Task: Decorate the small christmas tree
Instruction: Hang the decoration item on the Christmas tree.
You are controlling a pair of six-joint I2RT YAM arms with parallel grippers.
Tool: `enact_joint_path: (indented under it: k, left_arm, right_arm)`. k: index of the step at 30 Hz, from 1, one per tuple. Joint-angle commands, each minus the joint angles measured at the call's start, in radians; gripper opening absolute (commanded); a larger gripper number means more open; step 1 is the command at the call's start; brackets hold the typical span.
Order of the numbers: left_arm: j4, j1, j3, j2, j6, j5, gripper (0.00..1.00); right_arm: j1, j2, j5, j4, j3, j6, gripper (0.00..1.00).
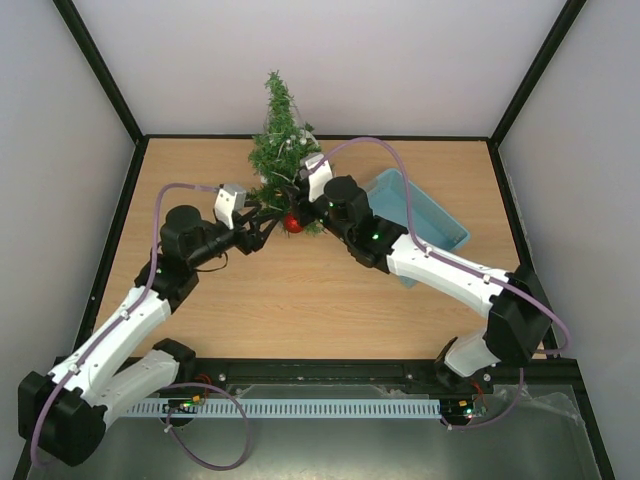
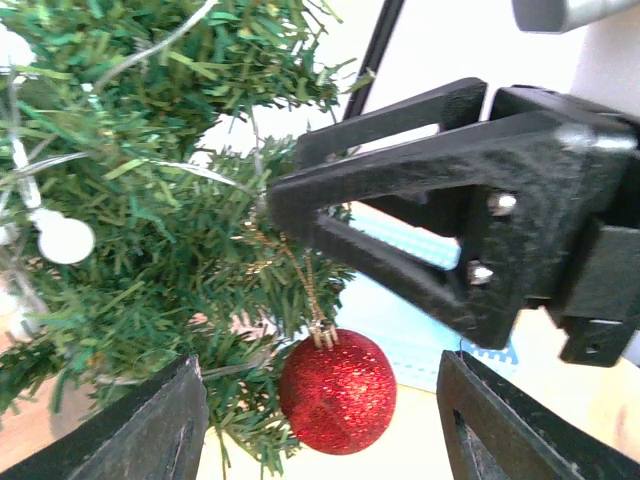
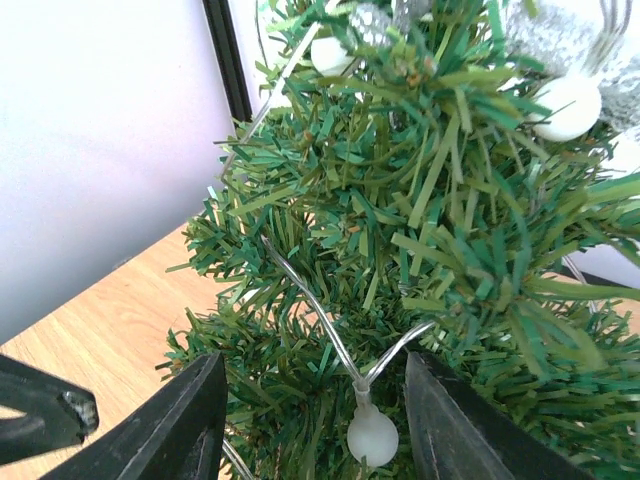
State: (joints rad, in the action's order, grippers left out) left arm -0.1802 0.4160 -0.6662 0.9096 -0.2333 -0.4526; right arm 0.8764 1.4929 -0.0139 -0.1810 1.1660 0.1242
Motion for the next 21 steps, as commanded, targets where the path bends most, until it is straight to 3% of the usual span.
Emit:
enact_joint_path:
  k: [1, 5, 9, 10, 12, 15, 16, 21]
  left_arm:
    - [0.049, 0.000, -0.017, -0.028, 0.022, 0.090, 0.65]
    - [0.096, 0.000, -0.058, -0.029, 0.030, 0.099, 0.67]
    - [0.172, 0.000, -0.111, -0.040, 0.048, 0.119, 0.77]
    - [0.190, 0.000, -0.121, -0.047, 0.058, 0.123, 0.80]
    - [0.218, 0.000, -0.132, -0.067, 0.074, 0.128, 0.99]
    - [0.247, -0.002, -0.136, -0.097, 0.093, 0.142, 0.99]
    - [0.255, -0.002, -0.137, -0.106, 0.098, 0.151, 0.99]
    - [0.277, -0.004, -0.117, -0.131, 0.111, 0.214, 0.99]
  right_arm:
    - [-0.003, -0.063, -0.003, 0.023, -0.003, 0.020, 0.49]
    - [-0.002, -0.101, 0.004, 0.049, -0.018, 0.032, 0.53]
    - [-0.003, -0.164, 0.014, 0.112, -0.036, 0.047, 0.61]
    - [-0.002, -0.183, 0.011, 0.133, -0.041, 0.050, 0.64]
    - [-0.003, -0.221, -0.006, 0.176, -0.053, 0.050, 0.70]
    - [-0.003, -0.279, -0.070, 0.240, -0.069, 0.046, 0.83]
    - [-0.003, -0.295, -0.098, 0.259, -0.074, 0.046, 0.99]
    - [-0.004, -0.324, -0.285, 0.364, -0.088, 0.043, 0.98]
